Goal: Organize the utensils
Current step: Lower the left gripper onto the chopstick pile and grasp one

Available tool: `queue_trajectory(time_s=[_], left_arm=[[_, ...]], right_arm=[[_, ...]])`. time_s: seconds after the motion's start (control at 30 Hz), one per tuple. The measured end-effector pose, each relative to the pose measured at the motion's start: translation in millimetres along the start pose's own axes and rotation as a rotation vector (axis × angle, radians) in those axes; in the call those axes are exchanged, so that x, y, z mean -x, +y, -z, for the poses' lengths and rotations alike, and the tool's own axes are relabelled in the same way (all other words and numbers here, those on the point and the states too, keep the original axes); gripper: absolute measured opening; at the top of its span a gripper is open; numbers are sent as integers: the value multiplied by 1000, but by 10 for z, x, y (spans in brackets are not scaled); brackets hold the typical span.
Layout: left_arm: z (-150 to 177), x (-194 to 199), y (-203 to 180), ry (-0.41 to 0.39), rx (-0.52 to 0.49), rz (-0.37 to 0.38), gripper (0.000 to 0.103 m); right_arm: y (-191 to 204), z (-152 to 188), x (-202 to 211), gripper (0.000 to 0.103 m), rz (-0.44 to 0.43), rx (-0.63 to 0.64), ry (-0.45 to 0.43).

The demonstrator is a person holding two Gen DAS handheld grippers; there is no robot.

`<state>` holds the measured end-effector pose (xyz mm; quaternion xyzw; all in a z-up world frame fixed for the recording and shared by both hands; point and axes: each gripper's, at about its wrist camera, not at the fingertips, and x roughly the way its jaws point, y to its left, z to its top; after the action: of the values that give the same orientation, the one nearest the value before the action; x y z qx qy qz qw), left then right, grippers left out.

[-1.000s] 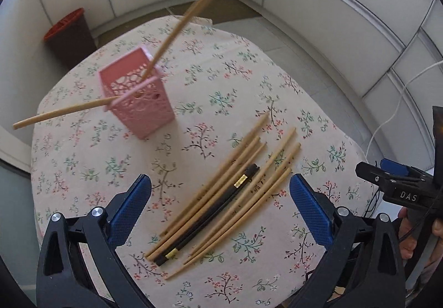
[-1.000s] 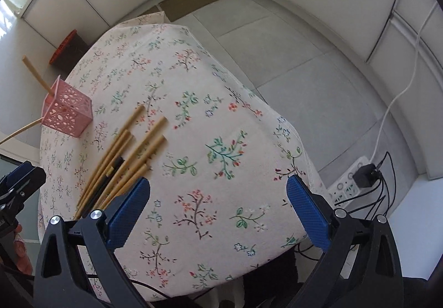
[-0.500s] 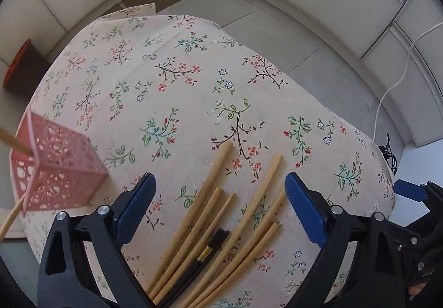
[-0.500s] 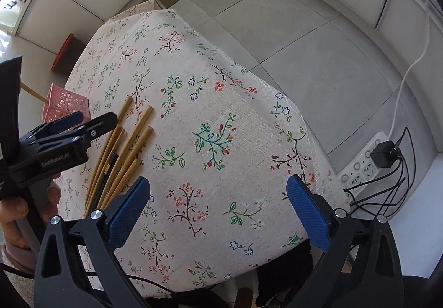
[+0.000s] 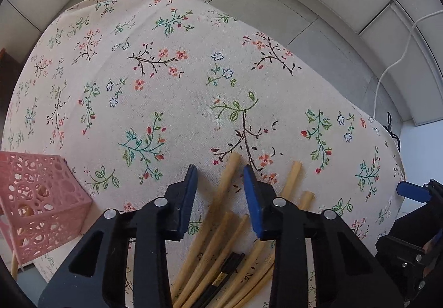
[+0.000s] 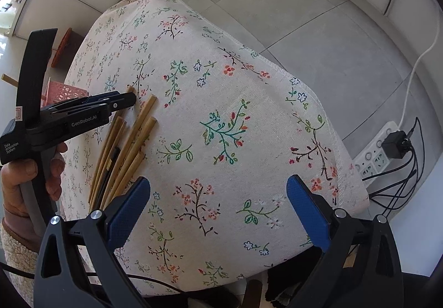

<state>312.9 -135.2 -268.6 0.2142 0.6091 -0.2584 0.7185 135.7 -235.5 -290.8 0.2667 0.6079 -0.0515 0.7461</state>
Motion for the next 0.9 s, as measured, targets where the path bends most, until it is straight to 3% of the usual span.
queue_trajectory(time_s=[0.1, 0.13, 0.4, 0.5, 0.57, 0.63, 0.7, 0.9], left_arm=[[16, 9, -14, -18, -18, -6, 21], [25, 18, -26, -25, -23, -9, 12], [228, 154, 2, -92, -26, -84, 6], [422, 381, 40, -138, -13, -104, 6], [595, 604, 73, -179, 3, -108, 6], [796, 838, 122, -221, 31, -112, 6], [1045, 1091, 167, -269, 60, -118, 6], [1588, 1733, 256, -425, 127, -136, 6]], right_arm=[[29, -16, 0, 96, 6, 2, -9], [49, -23, -2, 96, 9, 3, -14], [248, -123, -96, 94, 16, -44, -36], [313, -160, -196, 85, -1, -95, -9], [356, -186, -292, 73, -1, -135, 22], [443, -199, -301, 70, 12, -157, -3], [547, -210, -359, 60, 0, -162, 18], [755, -202, -424, 41, 69, -189, -1]])
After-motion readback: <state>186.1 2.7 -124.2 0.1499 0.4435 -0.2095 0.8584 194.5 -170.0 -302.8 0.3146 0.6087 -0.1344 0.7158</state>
